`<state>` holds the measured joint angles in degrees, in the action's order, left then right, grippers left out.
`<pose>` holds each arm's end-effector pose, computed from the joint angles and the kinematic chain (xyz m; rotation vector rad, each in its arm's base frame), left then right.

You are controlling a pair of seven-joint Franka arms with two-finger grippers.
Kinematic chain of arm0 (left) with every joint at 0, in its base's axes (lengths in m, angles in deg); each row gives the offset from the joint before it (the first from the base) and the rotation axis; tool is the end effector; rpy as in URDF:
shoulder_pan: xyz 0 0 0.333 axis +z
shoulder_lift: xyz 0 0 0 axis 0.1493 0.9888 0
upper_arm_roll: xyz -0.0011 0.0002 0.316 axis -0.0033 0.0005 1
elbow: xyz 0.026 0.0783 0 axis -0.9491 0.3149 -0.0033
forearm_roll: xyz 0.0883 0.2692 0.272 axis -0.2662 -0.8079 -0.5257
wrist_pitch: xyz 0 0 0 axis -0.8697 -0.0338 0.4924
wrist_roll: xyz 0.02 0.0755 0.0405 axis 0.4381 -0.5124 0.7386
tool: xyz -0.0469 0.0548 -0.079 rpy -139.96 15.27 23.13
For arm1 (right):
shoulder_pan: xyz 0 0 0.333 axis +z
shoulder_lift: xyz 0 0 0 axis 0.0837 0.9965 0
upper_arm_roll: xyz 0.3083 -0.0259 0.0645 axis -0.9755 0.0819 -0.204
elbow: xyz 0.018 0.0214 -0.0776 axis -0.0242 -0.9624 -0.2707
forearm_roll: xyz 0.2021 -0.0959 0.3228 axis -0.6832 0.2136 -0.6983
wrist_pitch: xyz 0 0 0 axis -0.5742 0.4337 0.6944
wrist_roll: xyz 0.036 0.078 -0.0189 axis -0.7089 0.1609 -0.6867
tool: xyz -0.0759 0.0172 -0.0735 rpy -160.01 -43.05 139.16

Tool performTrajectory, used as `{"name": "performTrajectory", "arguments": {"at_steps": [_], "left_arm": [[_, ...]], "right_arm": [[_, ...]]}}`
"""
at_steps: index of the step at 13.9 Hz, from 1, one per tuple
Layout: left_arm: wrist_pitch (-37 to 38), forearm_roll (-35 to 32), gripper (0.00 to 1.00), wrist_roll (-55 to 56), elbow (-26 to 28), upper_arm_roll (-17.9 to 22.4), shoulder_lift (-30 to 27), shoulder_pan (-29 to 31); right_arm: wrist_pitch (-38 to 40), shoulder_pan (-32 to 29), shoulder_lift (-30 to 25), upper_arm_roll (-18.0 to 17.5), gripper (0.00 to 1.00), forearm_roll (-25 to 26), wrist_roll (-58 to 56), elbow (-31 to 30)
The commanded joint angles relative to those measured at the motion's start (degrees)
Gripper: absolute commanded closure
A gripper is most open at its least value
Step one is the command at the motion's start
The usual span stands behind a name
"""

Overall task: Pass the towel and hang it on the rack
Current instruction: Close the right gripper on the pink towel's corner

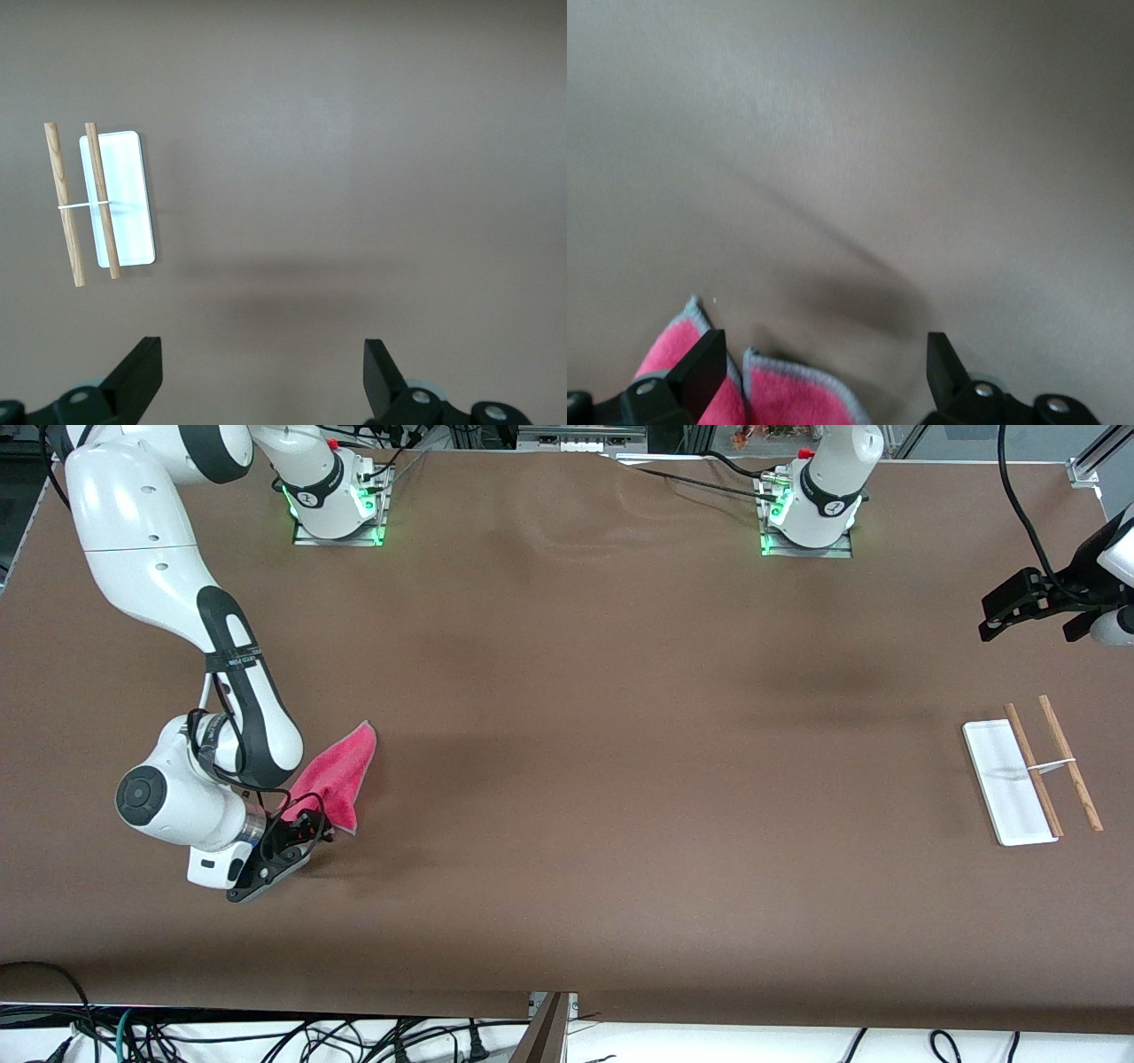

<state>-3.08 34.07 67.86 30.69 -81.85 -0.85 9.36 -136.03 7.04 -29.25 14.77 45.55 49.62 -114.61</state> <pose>0.5452 -0.0052 0.6393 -3.1144 -0.0271 0.0019 0.7346 0.0446 0.1972 -2.8942 -0.9171 -0.1381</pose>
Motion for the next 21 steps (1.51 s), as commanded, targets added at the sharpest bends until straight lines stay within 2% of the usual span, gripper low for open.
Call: {"name": "performTrajectory", "arguments": {"at_steps": [1,7,8,10,11,12,14,17,18,19,20,21], "left_arm": [[0.5,0.12,0.0,-0.47,-1.21,-0.23,0.25,0.11],[0.23,0.03,0.0,-0.29,-1.21,-0.4,0.34,-0.24],[0.23,-0.06,0.0,-0.21,-1.21,-0.4,0.34,-0.5],[0.23,-0.06,0.0,-0.21,-1.12,-0.4,0.42,-0.51],[0.23,-0.06,0.0,-0.21,-1.12,-0.4,0.51,-0.51],[0.15,-0.06,0.0,-0.21,-1.12,-0.4,0.51,-0.51],[0.15,-0.06,0.0,-0.21,-1.12,-0.4,0.51,-0.51],[0.23,0.03,0.0,-0.21,-1.03,-0.31,0.51,-0.42],[0.23,0.03,0.0,-0.21,-1.03,-0.31,0.43,-0.24],[0.32,0.03,0.0,-0.21,-1.03,-0.23,0.42,-0.16],[0.32,0.03,0.0,-0.21,-1.12,-0.23,0.42,-0.07],[0.32,0.03,0.0,-0.21,-1.12,-0.23,0.42,-0.07]], "right_arm": [[4.27,-1.18,-0.29,-0.12,0.0,-1.39,-1.71,0.53],[7.97,-1.18,-0.29,-0.04,0.02,-0.69,-0.83,0.53],[8.67,-1.18,-0.29,-0.04,0.07,-0.69,-0.75,0.62],[11.56,-1.18,-0.29,-0.04,0.32,-1.04,-0.75,0.8],[13.58,-1.27,-0.29,-0.04,0.56,-1.04,-0.75,0.97],[15.08,-1.27,-0.29,-0.04,0.71,-1.04,-0.75,1.06],[15.62,-1.36,-0.37,-0.04,0.94,-1.13,-0.74,1.06],[16.14,-1.27,-0.81,-0.04,0.94,-0.87,0.57,2.28],[16.93,-1.27,-0.81,-0.04,0.88,-0.86,0.66,3.16],[17.2,-1.27,-0.73,-0.04,0.77,-0.86,0.75,4.3],[17.2,-1.27,-0.73,-0.04,0.72,-0.86,0.75,4.49],[17.2,-1.36,-0.73,0.05,0.72,-0.86,0.75,4.49]]}}
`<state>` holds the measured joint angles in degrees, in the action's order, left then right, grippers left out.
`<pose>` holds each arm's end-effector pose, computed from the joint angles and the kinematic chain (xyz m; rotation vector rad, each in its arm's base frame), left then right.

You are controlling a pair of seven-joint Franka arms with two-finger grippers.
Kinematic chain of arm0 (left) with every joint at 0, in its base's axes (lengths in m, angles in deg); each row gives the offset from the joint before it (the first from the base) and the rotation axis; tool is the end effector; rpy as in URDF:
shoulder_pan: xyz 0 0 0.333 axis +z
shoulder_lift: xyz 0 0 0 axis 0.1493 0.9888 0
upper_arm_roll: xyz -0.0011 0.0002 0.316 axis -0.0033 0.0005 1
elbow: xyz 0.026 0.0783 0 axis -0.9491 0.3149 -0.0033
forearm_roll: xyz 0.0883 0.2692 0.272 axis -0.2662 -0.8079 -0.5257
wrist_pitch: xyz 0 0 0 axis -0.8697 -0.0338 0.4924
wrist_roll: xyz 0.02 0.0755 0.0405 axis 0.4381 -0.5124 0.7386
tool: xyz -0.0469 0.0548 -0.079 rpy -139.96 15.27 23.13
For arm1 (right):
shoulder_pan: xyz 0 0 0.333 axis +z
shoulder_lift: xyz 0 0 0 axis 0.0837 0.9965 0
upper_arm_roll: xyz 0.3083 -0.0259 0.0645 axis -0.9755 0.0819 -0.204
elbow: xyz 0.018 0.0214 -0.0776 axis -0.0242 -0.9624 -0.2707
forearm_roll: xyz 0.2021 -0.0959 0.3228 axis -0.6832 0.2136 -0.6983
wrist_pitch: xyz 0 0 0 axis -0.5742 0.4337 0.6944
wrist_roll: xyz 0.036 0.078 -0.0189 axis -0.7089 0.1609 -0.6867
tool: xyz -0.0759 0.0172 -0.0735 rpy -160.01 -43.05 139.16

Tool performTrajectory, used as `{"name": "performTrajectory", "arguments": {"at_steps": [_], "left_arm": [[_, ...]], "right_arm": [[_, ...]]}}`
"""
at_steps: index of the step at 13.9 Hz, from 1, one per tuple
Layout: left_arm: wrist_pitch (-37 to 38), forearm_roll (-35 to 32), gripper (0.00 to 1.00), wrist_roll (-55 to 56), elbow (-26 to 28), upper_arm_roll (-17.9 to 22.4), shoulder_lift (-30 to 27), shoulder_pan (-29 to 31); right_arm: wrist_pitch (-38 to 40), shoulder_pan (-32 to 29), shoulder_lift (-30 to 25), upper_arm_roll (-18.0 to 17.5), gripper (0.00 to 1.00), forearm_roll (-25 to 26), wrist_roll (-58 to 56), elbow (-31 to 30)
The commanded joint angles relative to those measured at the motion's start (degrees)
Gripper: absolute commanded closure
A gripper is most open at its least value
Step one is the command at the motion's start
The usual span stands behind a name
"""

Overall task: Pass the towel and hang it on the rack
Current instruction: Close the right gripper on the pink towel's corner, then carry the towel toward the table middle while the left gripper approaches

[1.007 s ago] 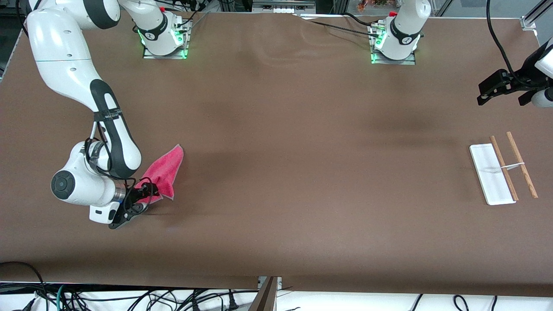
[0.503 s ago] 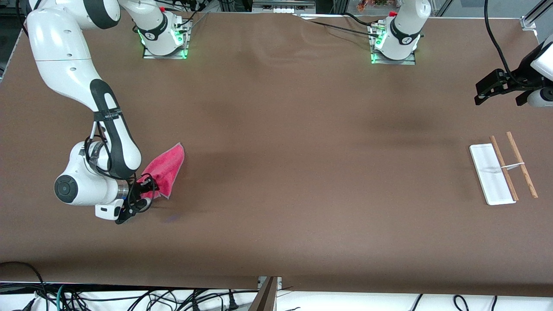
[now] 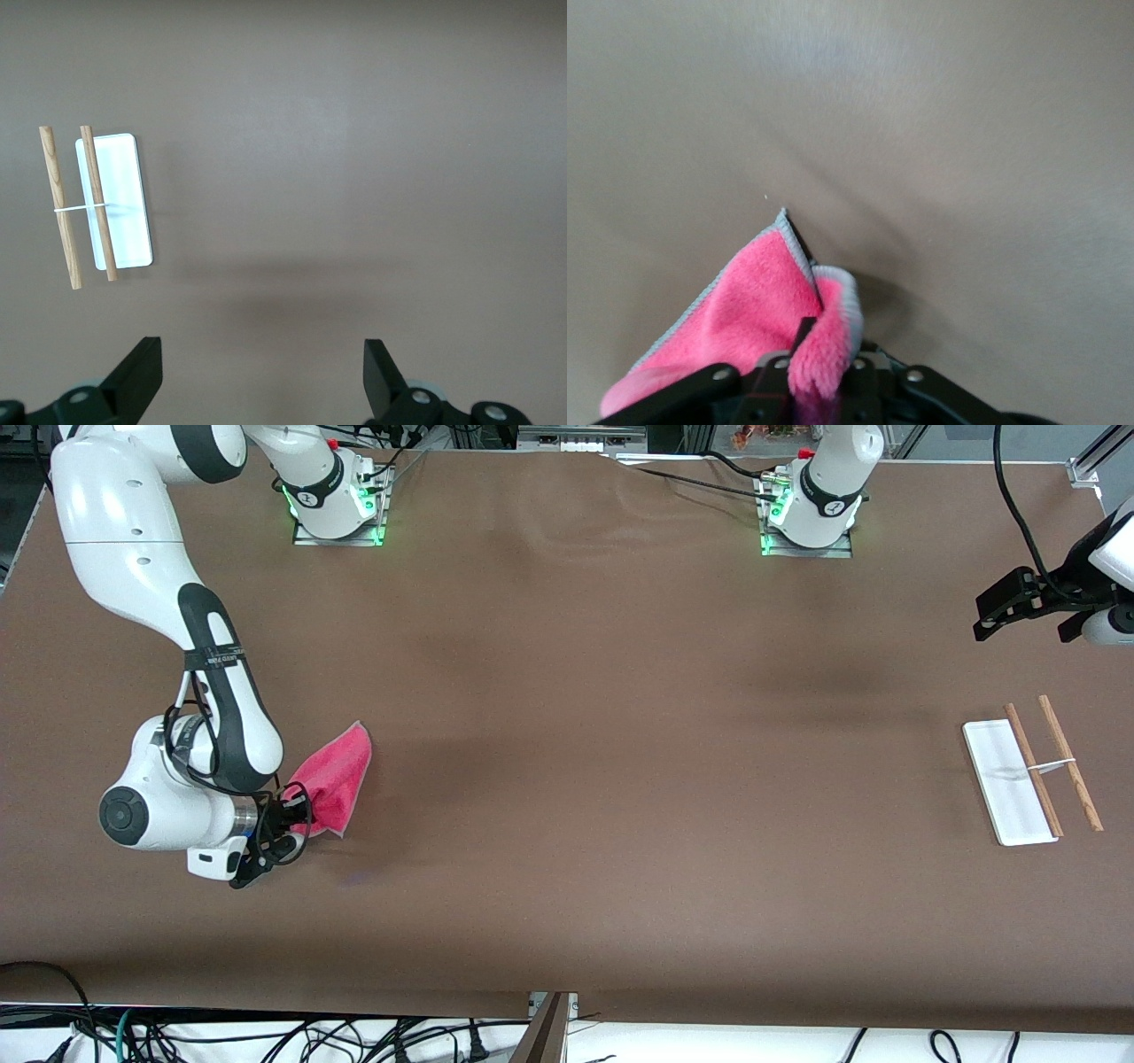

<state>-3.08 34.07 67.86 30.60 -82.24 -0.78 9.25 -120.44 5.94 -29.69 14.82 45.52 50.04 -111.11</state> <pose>0.5456 -0.0100 0.6394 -3.1144 -0.0135 0.0011 0.7233 0.0347 0.2074 -2.8260 -0.8861 0.1450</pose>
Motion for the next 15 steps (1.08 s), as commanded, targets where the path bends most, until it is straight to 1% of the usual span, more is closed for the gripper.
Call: {"name": "performTrajectory", "arguments": {"at_steps": [1,3,7,8,10,11,14,15], "left_arm": [[0.32,0.03,0.0,-0.21,-1.03,0.08,0.27,-0.04],[0.67,0.2,0.0,-0.47,-1.12,-0.1,0.1,-0.22],[0.5,0.91,0.0,-0.56,-0.85,-0.63,0.53,-0.31],[0.41,1.0,0.0,-0.56,-0.85,-0.63,0.71,-0.31],[0.67,1.0,0.0,-0.56,-0.24,-0.63,0.89,-0.31],[0.85,1.0,0.0,-0.56,-0.15,-0.63,0.97,-0.48],[1.55,1.0,0.0,-0.56,-0.06,-2.2,1.32,-0.57],[2.25,1.0,0.0,-0.56,-0.15,-2.82,1.07,-0.49]], "right_arm": [[1.61,-0.26,-0.28,0.0,0.76,-0.91,0.42,0.99],[2.13,-0.17,-0.55,0.0,1.0,-0.91,1.03,1.08],[3.28,-0.17,-1.34,-0.09,1.0,-1.44,1.04,1.35],[3.28,-0.08,-2.04,-0.26,1.0,-1.79,1.56,1.35],[5.73,0.96,-4.84,-0.87,1.0,-1.71,3.4,1.61],[7.31,2.02,-5.81,-2.01,1.0,-1.53,3.84,3.78],[16.62,5.53,-6.52,-4.03,1.0,-1.53,4.2,15.2],[17.86,7.02,-6.87,-4.91,1.0,-1.53,5.24,16.62]]}}
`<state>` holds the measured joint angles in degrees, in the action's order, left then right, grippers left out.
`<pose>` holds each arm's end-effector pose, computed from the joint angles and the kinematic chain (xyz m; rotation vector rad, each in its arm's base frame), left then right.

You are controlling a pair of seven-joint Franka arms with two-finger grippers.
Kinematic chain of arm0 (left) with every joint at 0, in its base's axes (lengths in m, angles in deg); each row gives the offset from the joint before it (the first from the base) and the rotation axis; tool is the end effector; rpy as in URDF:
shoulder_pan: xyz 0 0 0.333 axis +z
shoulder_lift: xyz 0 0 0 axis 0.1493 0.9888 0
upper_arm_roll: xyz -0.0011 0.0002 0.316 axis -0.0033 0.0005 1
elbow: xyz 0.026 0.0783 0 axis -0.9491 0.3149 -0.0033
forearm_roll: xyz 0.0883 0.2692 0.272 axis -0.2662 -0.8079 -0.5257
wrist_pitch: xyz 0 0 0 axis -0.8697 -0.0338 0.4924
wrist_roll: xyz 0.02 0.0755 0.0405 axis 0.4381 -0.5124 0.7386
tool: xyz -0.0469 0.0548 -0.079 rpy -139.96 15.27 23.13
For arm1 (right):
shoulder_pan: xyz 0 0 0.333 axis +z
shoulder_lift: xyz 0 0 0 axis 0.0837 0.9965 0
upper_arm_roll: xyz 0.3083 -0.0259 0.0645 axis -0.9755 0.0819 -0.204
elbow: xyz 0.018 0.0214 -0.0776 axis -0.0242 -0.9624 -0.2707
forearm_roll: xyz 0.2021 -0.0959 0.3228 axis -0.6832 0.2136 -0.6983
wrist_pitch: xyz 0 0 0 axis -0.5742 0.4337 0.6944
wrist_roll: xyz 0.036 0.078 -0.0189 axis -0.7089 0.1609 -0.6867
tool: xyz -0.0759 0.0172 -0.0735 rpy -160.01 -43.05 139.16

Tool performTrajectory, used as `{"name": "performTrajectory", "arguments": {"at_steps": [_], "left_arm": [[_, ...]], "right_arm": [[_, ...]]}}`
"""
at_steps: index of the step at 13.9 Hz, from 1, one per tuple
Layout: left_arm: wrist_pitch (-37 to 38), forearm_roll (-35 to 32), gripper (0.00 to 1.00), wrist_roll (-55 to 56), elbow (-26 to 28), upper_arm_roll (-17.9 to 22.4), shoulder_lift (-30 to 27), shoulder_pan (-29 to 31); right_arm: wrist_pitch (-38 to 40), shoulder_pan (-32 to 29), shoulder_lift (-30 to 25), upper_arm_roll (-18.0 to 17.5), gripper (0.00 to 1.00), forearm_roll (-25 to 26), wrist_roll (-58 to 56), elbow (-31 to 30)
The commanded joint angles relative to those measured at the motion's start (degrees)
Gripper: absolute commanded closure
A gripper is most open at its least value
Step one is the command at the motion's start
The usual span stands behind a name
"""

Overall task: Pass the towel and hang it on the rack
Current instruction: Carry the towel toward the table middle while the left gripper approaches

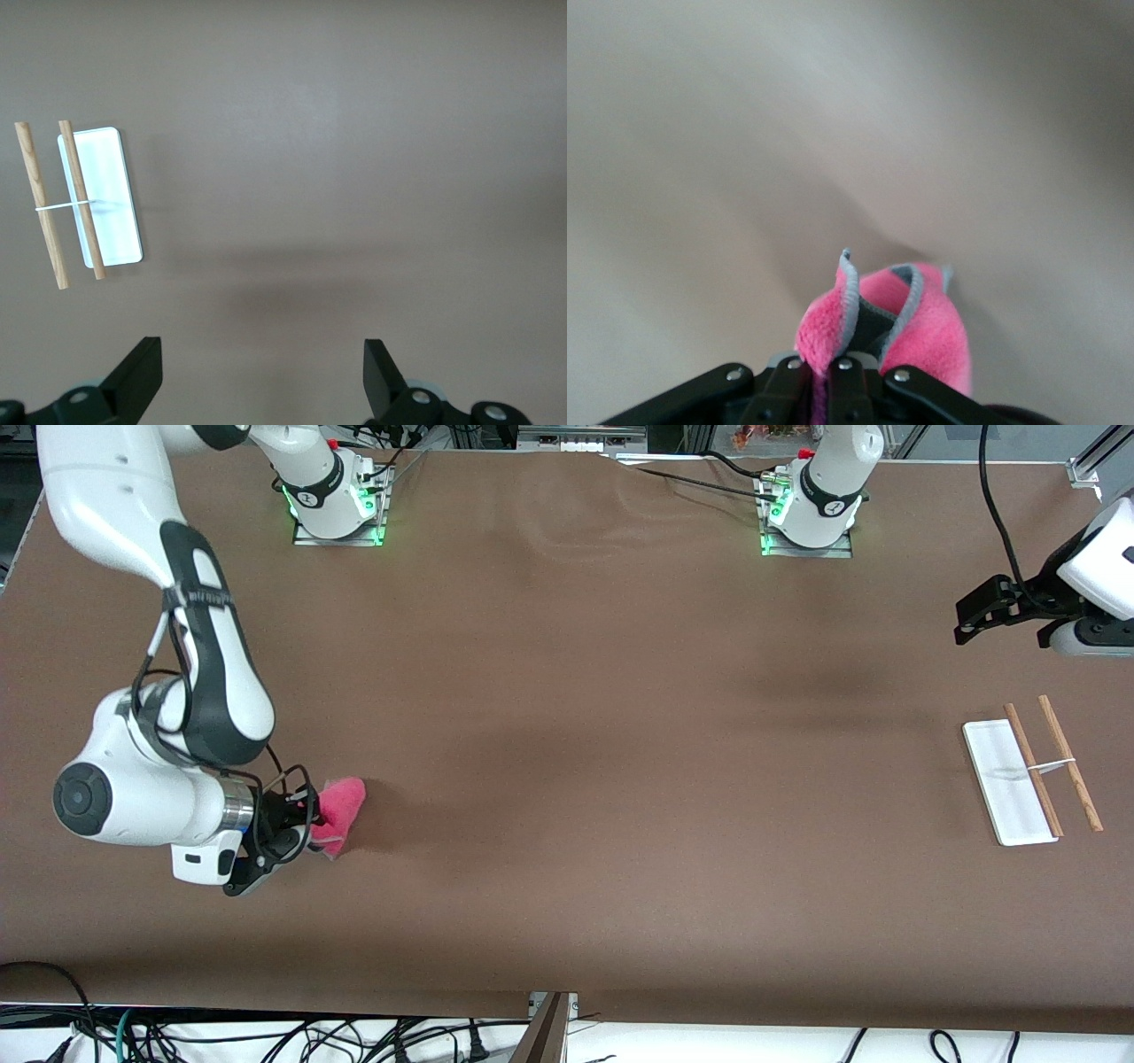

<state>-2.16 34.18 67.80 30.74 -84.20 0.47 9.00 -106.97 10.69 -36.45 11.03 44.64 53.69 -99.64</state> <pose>0.5495 -0.0312 0.6249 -3.1144 0.0484 0.0633 0.7322 0.1356 0.3701 -2.7389 -1.0172 0.0254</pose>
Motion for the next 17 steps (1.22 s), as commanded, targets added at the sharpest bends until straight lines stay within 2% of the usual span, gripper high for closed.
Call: {"name": "performTrajectory", "arguments": {"at_steps": [1,3,7,11,14,17], "left_arm": [[2.91,0.89,0.0,-0.5,-0.38,-1.22,-0.53,-0.24],[3.72,0.89,0.0,-0.5,-0.38,-1.22,-0.63,0.11],[3.8,0.89,0.0,0.2,-1.17,-1.22,-0.54,0.11],[5.04,0.8,0.0,-0.41,-1.26,-1.04,-0.89,0.38],[5.04,0.71,0.0,-0.5,-1.52,-1.13,-0.01,0.11],[1.97,0.8,0.0,-0.5,-0.3,-2.0,0.16,-0.67]], "right_arm": [[4.23,3.85,-2.21,-2.09,1.0,-0.66,3.86,5.25],[3.62,7.36,-3.37,-4.46,1.0,-0.57,9.92,5.25],[-2.18,16.85,-3.64,-4.65,1.0,-0.13,20.22,5.43],[-7.63,21.61,-3.64,-5.0,1.0,-0.31,21.29,5.86],[-8.6,26.08,-3.64,-5.53,1.0,-0.13,21.81,6.74],[-9.75,28.56,-3.64,-5.62,1.0,-0.13,21.81,6.74]]}}
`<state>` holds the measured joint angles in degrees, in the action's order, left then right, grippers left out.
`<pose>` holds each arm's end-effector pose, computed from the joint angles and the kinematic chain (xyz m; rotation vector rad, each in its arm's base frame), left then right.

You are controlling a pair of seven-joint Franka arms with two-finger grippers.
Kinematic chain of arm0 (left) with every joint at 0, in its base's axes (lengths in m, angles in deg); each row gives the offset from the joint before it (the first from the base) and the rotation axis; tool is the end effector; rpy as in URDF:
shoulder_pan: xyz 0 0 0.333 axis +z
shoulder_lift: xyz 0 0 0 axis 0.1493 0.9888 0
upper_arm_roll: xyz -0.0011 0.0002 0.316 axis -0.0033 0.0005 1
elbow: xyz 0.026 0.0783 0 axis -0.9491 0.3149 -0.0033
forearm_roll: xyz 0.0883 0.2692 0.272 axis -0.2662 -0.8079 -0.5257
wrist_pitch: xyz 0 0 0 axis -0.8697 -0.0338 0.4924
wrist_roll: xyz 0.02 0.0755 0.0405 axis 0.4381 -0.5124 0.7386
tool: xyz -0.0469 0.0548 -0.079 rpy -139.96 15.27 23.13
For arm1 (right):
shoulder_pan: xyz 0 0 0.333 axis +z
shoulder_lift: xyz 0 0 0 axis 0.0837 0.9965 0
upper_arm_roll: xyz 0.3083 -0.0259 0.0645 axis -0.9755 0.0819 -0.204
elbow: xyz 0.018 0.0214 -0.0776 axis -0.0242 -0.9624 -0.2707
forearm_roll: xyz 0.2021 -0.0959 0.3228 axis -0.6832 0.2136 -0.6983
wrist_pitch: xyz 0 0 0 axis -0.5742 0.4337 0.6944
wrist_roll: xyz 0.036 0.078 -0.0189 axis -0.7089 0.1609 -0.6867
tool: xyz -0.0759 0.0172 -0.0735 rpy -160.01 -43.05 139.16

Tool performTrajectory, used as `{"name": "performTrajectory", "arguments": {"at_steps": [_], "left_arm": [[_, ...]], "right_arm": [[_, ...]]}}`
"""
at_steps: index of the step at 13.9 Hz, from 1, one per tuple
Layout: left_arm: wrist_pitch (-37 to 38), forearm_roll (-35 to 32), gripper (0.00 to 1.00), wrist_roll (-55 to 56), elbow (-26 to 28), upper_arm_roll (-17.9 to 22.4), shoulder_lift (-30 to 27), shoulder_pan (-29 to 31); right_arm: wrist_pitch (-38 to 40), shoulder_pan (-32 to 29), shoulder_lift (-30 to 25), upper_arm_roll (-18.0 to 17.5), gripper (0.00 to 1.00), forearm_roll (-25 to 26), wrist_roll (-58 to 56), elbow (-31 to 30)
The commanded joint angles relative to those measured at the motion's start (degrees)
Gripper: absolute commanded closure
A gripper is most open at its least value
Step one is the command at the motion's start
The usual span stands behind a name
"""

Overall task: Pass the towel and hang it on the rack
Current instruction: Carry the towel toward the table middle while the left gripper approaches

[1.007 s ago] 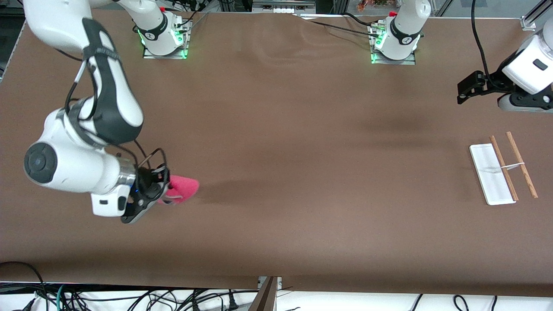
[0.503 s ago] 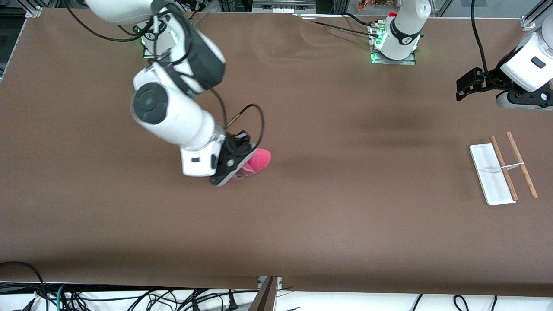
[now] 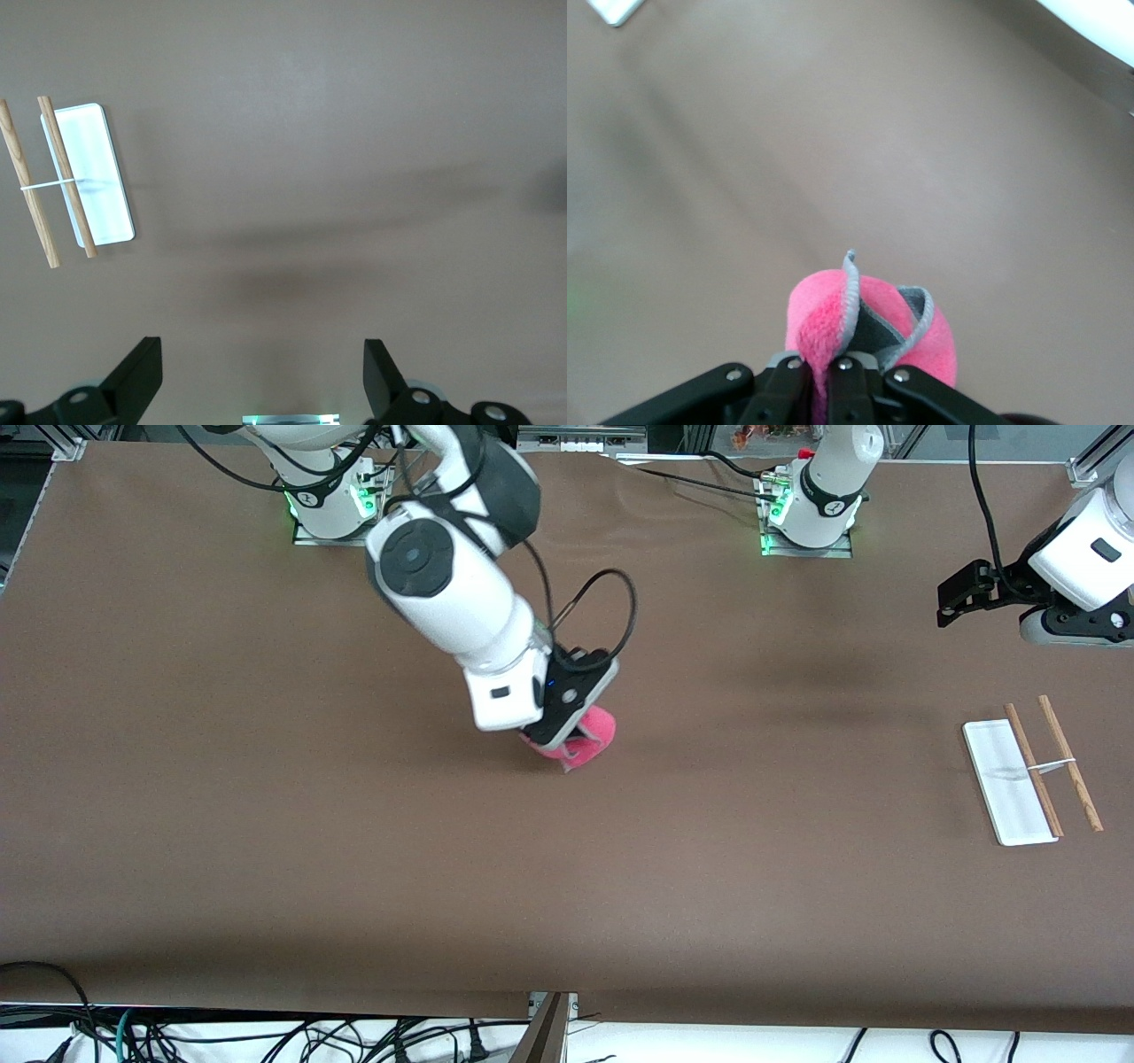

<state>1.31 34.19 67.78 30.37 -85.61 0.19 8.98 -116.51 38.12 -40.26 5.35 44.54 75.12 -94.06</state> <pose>0.5405 -0.0442 0.6257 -3.1076 0.0863 0.1391 0.5739 0.5028 0.4888 -2.5318 -1.1919 -0.2756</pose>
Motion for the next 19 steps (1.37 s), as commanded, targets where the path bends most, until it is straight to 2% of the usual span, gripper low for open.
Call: {"name": "performTrajectory", "arguments": {"at_steps": [1,4,7,12,16,17,19], "left_arm": [[-2.03,0.79,0.0,-0.57,0.87,-0.86,0.45,-1.09],[-3.35,2.36,0.0,-2.4,6.4,-0.95,0.89,-1.53],[-12.37,3.86,0.0,-19.48,12.01,-0.95,0.36,-0.92],[-24.42,12.63,0.0,-37.63,21.07,-0.95,-0.26,-0.74],[-28.41,19.48,0.0,-44.59,26.26,-1.03,0.01,-1.44],[-28.58,22.55,0.0,-45.21,27.58,-2.08,0.01,-1.88],[-31.9,23.46,0.0,-45.39,31.35,-6.02,-0.78,-1.88]], "right_arm": [[-0.46,1.74,0.17,-0.11,1.0,-0.12,0.39,1.17],[-1.87,4.47,0.17,0.07,1.0,0.06,0.04,1.17],[-2.92,6.49,0.17,0.07,1.0,0.93,-0.14,1.17],[-6.53,7.55,0.17,-0.02,1.0,1.64,-0.14,1.17],[-7.85,8.34,0.26,-0.02,1.0,2.34,-0.23,1.17],[-7.85,8.34,0.26,-0.02,1.0,2.43,-0.23,1.17],[-7.85,8.43,0.35,-0.02,1.0,2.43,-0.14,1.17]]}}
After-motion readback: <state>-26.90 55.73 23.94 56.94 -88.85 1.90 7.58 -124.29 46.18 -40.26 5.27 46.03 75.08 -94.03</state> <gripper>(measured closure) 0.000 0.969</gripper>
